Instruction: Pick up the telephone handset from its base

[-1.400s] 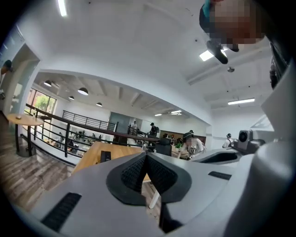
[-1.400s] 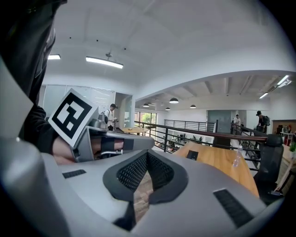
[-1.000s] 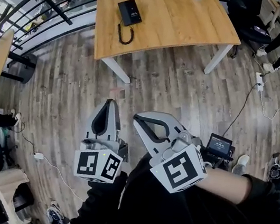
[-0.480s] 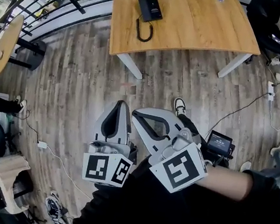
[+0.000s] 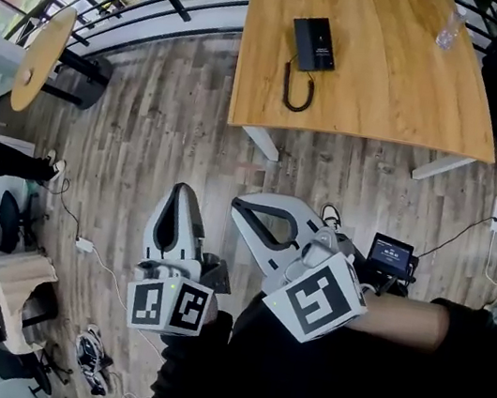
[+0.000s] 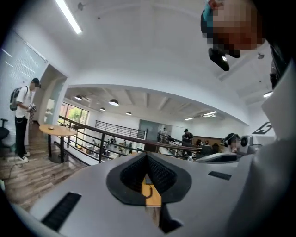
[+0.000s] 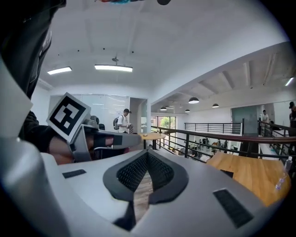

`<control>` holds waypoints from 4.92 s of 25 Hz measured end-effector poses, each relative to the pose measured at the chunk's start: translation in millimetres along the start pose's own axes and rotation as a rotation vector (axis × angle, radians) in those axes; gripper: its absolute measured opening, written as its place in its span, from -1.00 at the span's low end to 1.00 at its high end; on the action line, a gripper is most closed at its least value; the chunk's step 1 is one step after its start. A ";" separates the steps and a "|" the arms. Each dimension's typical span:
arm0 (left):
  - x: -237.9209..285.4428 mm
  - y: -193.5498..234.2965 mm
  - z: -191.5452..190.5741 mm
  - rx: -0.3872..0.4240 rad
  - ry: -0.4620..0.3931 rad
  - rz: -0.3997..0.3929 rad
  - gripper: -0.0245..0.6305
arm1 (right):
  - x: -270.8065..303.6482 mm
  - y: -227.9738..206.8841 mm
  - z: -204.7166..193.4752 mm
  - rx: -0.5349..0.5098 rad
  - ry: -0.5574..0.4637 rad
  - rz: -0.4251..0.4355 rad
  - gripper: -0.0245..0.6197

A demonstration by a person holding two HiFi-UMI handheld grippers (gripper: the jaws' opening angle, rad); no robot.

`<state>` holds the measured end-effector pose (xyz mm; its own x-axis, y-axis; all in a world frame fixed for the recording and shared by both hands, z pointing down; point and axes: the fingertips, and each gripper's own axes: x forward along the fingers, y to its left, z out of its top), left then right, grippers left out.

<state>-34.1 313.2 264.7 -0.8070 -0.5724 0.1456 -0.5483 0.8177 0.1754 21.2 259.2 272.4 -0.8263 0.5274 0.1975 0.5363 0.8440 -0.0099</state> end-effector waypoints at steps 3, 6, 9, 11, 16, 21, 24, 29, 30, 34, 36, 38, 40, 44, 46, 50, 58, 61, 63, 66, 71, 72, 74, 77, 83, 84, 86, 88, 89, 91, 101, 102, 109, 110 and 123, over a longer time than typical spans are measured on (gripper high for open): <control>21.8 6.6 4.0 0.020 0.023 0.030 -0.91 | 9.8 -25.7 6.8 0.005 -0.009 0.025 -0.87; 45.6 -4.4 -2.3 0.002 0.042 0.033 -0.91 | 17.9 -51.0 10.3 0.009 -0.010 0.050 -0.87; 70.7 -22.1 -9.4 -0.029 0.049 0.024 -0.91 | 23.8 -80.0 11.9 0.007 -0.017 0.056 -0.87; 89.5 -37.1 -11.8 -0.021 0.059 0.000 -0.91 | 25.8 -102.2 12.6 0.009 -0.019 0.053 -0.87; 134.1 -67.1 -0.6 -0.015 0.030 -0.043 -0.91 | 21.9 -149.7 14.4 0.016 -0.034 0.031 -0.87; 164.0 -96.9 6.6 0.005 0.003 -0.155 -0.91 | 14.1 -192.5 13.6 0.047 -0.057 -0.026 -0.87; 181.6 -97.5 1.0 -0.038 0.023 -0.166 -0.91 | 19.2 -210.4 -3.3 0.074 -0.012 -0.056 -0.87; 207.6 -102.7 -2.5 0.008 0.081 -0.231 -0.91 | 23.2 -227.0 6.9 0.054 -0.021 -0.095 -0.87; 217.5 -104.3 -2.2 0.008 0.085 -0.251 -0.91 | 24.7 -233.9 7.4 0.054 -0.022 -0.114 -0.87; 266.2 -122.4 -3.0 0.029 0.106 -0.368 -0.91 | 21.8 -270.7 3.5 0.047 0.004 -0.236 -0.87; 287.1 -133.8 0.6 0.051 0.107 -0.426 -0.91 | 19.5 -288.6 7.3 0.042 0.004 -0.295 -0.87; 304.5 -138.6 10.3 0.074 0.095 -0.467 -0.91 | 23.8 -303.2 14.8 0.036 0.001 -0.341 -0.87; 324.1 -141.1 19.2 0.086 0.095 -0.518 -0.91 | 30.9 -318.4 22.3 0.040 -0.003 -0.394 -0.87; 361.1 -164.4 15.5 0.100 0.132 -0.662 -0.91 | 25.2 -353.9 22.6 0.033 -0.018 -0.507 -0.87; 371.3 -176.6 11.3 0.111 0.143 -0.724 -0.91 | 16.6 -366.0 19.5 0.038 -0.017 -0.567 -0.87; 370.0 -197.3 30.8 0.216 0.023 -0.834 -0.91 | 16.8 -381.9 18.5 0.133 -0.057 -0.681 -0.87; 388.5 -148.7 15.4 0.169 0.098 -0.888 -0.91 | 70.3 -377.6 14.7 0.121 -0.020 -0.696 -0.87; 391.3 -123.7 13.3 0.149 0.109 -0.870 -0.91 | 98.5 -370.1 13.6 0.103 -0.001 -0.662 -0.87; 393.5 -108.5 10.0 0.135 0.126 -0.853 -0.91 | 113.6 -367.5 13.6 0.106 0.009 -0.642 -0.87; 399.2 -87.1 9.3 0.114 0.145 -0.817 -0.91 | 132.6 -368.5 18.5 0.096 0.025 -0.605 -0.87; 412.7 -53.3 1.1 0.049 0.188 -0.735 -0.91 | 167.5 -369.6 16.0 0.101 0.059 -0.517 -0.87; 415.8 -46.5 -1.5 0.038 0.199 -0.718 -0.91 | 174.8 -371.0 14.5 0.110 0.058 -0.499 -0.87; 424.4 -30.6 -2.1 0.028 0.209 -0.669 -0.91 | 189.3 -375.5 17.5 0.108 0.048 -0.462 -0.87; 438.1 -12.9 -0.5 0.018 0.204 -0.581 -0.91 | 201.7 -385.0 24.0 0.059 0.042 -0.407 -0.87; 461.2 6.7 -19.2 0.001 0.233 -0.499 -0.91 | 215.8 -397.5 -0.1 0.133 0.098 -0.343 -0.87; 464.2 7.3 -30.2 -0.011 0.259 -0.496 -0.91 | 214.8 -401.1 -2.7 0.138 0.094 -0.338 -0.87; 470.3 3.0 -52.8 -0.023 0.309 -0.509 -0.91 | 210.5 -411.4 -10.3 0.159 0.093 -0.340 -0.87; 476.2 -1.4 -69.8 -0.060 0.351 -0.526 -0.91 | 206.6 -421.2 -18.8 0.181 0.106 -0.348 -0.87; 479.1 -2.2 -76.6 -0.092 0.371 -0.530 -0.91 | 204.9 -425.4 -22.6 0.191 0.114 -0.352 -0.87; 485.4 -0.7 -90.8 -0.168 0.407 -0.538 -0.91 | 201.2 -433.8 -28.9 0.208 0.124 -0.361 -0.87; 501.5 4.0 -209.6 -0.574 0.653 -0.720 -0.52 | 177.7 -450.7 -48.4 0.257 0.159 -0.356 -0.87; 501.9 1.9 -221.9 -0.592 0.678 -0.756 -0.51 | 174.1 -449.3 -47.8 0.255 0.161 -0.350 -0.87; 507.8 -10.0 -277.1 -0.582 0.808 -0.900 -0.46 | 152.6 -448.6 -44.6 0.271 0.140 -0.384 -0.87; 510.2 -11.5 -281.2 -0.583 0.820 -0.902 -0.43 | 150.1 -449.2 -44.3 0.273 0.142 -0.393 -0.87; 530.2 -15.9 -310.7 -0.553 0.899 -0.933 -0.35 | 134.5 -421.6 -38.1 0.285 0.085 -0.415 -0.87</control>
<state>-385.0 -22.5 641.7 0.3296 -0.8978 0.2921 -0.4709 0.1118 0.8751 -309.5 -29.4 340.5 -0.9367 0.1421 0.3200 0.0879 0.9801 -0.1780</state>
